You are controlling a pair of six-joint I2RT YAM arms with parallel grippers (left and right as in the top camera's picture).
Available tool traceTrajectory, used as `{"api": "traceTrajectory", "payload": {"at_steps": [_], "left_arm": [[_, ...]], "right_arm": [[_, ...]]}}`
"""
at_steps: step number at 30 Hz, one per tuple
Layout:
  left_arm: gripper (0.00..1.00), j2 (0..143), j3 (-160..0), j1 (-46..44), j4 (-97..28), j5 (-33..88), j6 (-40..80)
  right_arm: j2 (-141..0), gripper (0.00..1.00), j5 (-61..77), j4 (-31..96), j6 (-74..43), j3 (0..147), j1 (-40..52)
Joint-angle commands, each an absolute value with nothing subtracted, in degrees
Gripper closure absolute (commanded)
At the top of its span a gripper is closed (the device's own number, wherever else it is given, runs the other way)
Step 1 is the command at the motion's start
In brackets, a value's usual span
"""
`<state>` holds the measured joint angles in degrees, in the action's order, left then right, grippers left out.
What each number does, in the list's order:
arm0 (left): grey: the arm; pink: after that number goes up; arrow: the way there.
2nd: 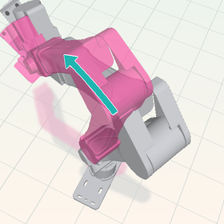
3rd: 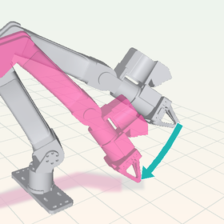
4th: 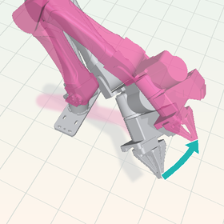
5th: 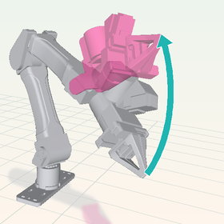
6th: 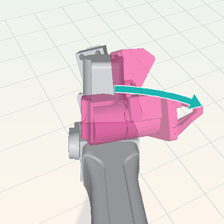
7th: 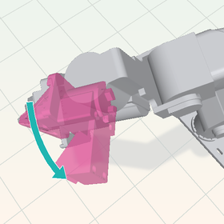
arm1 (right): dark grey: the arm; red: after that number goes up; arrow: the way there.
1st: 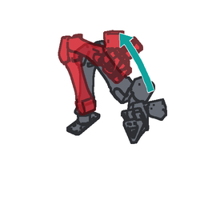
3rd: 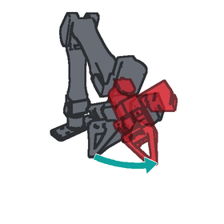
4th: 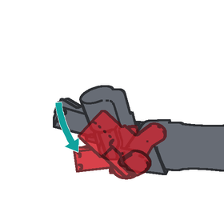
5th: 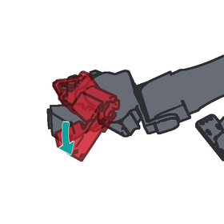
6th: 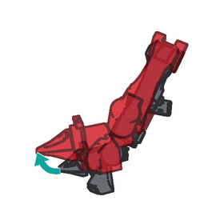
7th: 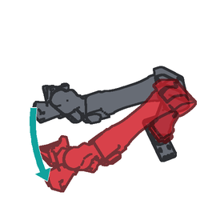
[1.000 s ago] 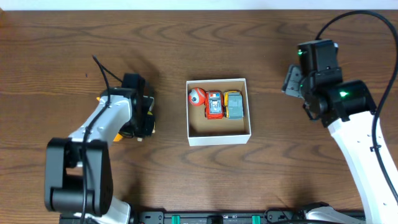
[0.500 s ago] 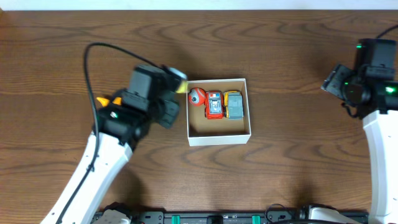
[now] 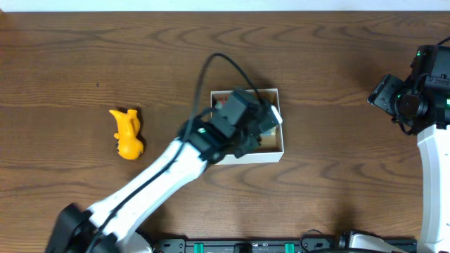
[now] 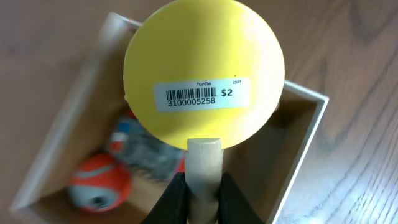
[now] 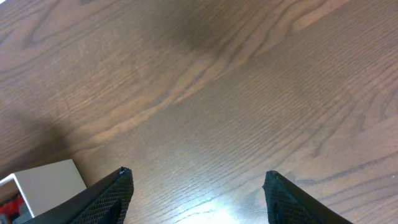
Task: Pack container
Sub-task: 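Carry the paddle toy into the box's front and release it, then move the left gripper back to the orange rubber toy and grasp it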
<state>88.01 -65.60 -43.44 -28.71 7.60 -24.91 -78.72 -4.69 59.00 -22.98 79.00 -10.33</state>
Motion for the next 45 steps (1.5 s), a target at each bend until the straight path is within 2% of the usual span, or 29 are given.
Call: {"api": "traceTrajectory", "payload": {"at_steps": [1, 8, 9, 10, 12, 13, 14, 19, 24, 27, 31, 34, 37, 40, 45], "left_arm": [[0.94, 91.9, -66.1, -44.5, -28.6, 8.4, -26.1], [0.93, 96.8, -66.1, -44.7, -28.8, 8.4, -25.9], [0.76, 96.9, -66.1, -44.7, -28.8, 8.4, -25.9], [0.64, 97.0, -66.1, -44.7, -28.8, 8.4, -25.9], [0.60, 97.0, -66.1, -44.7, -28.8, 8.4, -25.9], [0.49, 97.0, -66.1, -44.7, -28.8, 8.4, -25.9], [0.32, 97.0, -66.1, -44.7, -28.9, 8.4, -25.9], [0.15, 96.4, -66.1, -44.7, -29.5, 8.4, -25.6], [0.11, 92.4, -66.2, -44.4, -30.7, 8.2, -24.3], [0.04, 88.1, -66.2, -43.7, -31.8, 6.0, -21.9], [0.02, 80.8, -66.2, -41.3, -37.0, 3.4, -21.6], [0.02, 75.2, -66.2, -37.8, -42.4, -0.9, -17.0], [0.02, 70.5, -66.2, -31.2, -47.8, -6.7, -9.9], [0.02, 67.6, -66.1, -21.6, -51.6, -7.6, -4.7], [0.02, 68.4, -65.5, -6.5, -53.3, -4.9, -4.1]], "right_arm": [[-78.9, 0.30, -4.4, 59.2, -22.2, 78.9, -10.6], [-78.9, 0.30, -4.4, 59.4, -22.2, 79.0, -10.6], [-78.9, 0.29, -4.4, 59.4, -22.2, 78.9, -10.6], [-78.9, 0.30, -4.4, 59.4, -22.2, 78.9, -10.6], [-78.9, 0.29, -4.4, 59.4, -22.2, 78.9, -10.6], [-78.9, 0.29, -4.4, 59.4, -22.2, 78.9, -10.6], [-78.9, 0.30, -4.4, 59.4, -22.2, 78.9, -10.6], [-78.9, 0.30, -4.4, 59.4, -22.0, 78.9, -10.6], [-78.9, 0.29, -4.4, 59.4, -21.6, 78.9, -10.6], [-78.9, 0.29, -4.4, 59.4, -21.6, 78.9, -10.6], [-78.9, 0.30, -4.4, 59.4, -21.6, 78.9, -10.6], [-78.9, 0.29, -4.4, 59.4, -21.6, 78.9, -10.6], [-78.9, 0.29, -4.4, 59.4, -21.6, 78.9, -10.6], [-78.9, 0.29, -4.4, 59.4, -21.6, 78.9, -10.6], [-78.9, 0.29, -4.4, 59.4, -21.6, 78.9, -10.6]]}}
